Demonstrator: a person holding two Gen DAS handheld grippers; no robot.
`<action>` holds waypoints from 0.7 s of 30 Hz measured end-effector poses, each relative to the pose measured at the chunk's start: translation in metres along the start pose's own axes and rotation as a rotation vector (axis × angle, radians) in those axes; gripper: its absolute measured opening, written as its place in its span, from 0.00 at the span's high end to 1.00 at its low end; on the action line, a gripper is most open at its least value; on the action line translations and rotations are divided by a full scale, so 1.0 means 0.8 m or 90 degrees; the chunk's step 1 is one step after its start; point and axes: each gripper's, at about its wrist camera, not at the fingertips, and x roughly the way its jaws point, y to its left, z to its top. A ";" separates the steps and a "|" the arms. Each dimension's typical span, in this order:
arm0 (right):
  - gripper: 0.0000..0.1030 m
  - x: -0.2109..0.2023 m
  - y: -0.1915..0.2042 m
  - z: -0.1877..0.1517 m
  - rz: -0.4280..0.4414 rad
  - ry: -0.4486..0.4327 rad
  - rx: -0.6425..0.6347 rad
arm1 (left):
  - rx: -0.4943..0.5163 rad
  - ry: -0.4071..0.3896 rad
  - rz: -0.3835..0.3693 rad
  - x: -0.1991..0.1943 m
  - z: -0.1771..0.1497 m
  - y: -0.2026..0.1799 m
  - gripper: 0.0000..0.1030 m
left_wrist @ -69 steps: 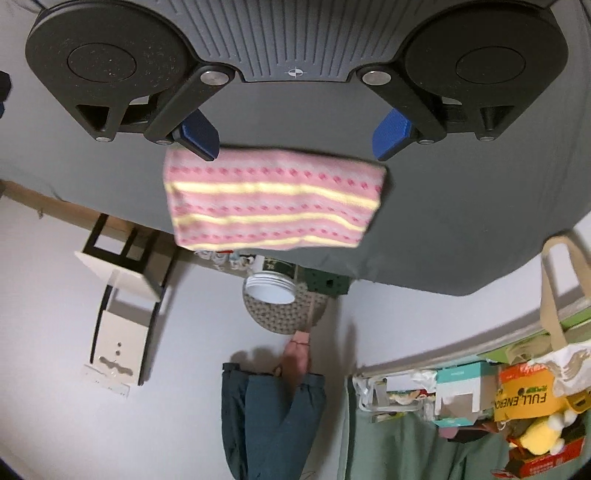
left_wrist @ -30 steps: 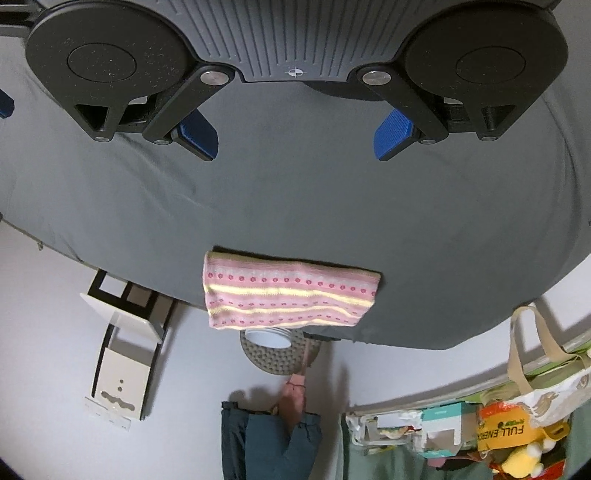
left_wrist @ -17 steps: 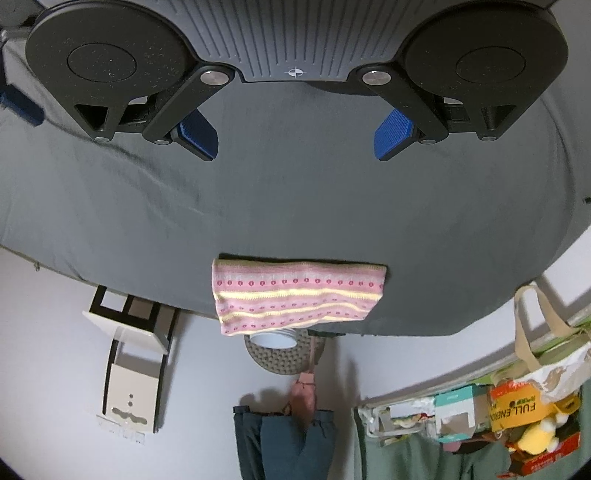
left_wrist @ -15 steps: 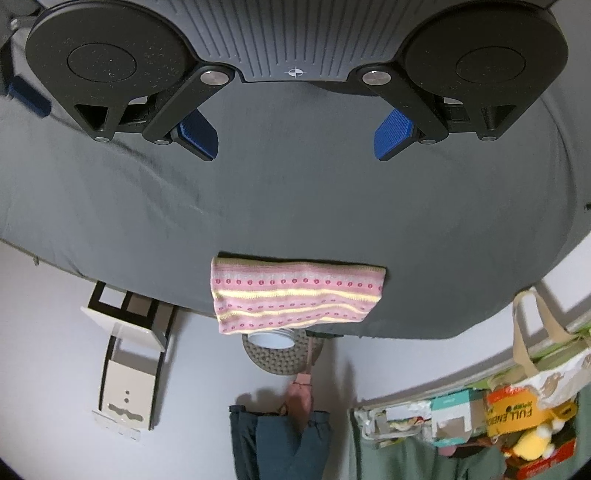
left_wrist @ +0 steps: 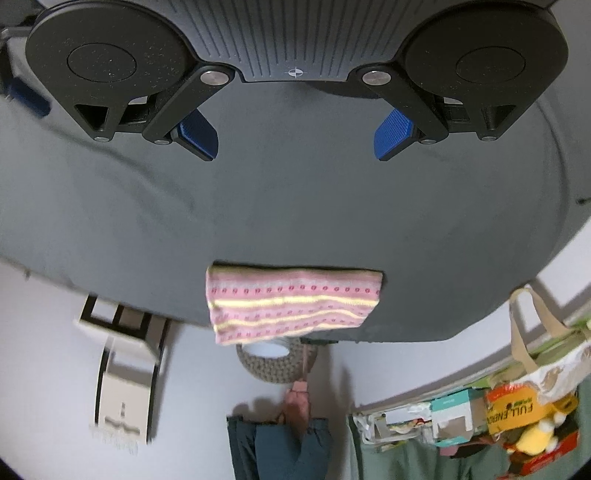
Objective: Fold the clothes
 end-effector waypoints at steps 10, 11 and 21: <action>0.00 0.004 -0.020 -0.002 0.009 0.011 0.074 | 0.050 0.000 0.021 -0.004 -0.002 -0.016 0.11; 0.00 0.004 -0.021 -0.003 0.004 0.012 0.077 | 0.052 -0.001 0.022 -0.004 -0.002 -0.017 0.11; 0.00 0.007 -0.007 -0.005 -0.031 0.023 0.039 | 0.056 0.000 0.020 -0.008 -0.003 -0.015 0.11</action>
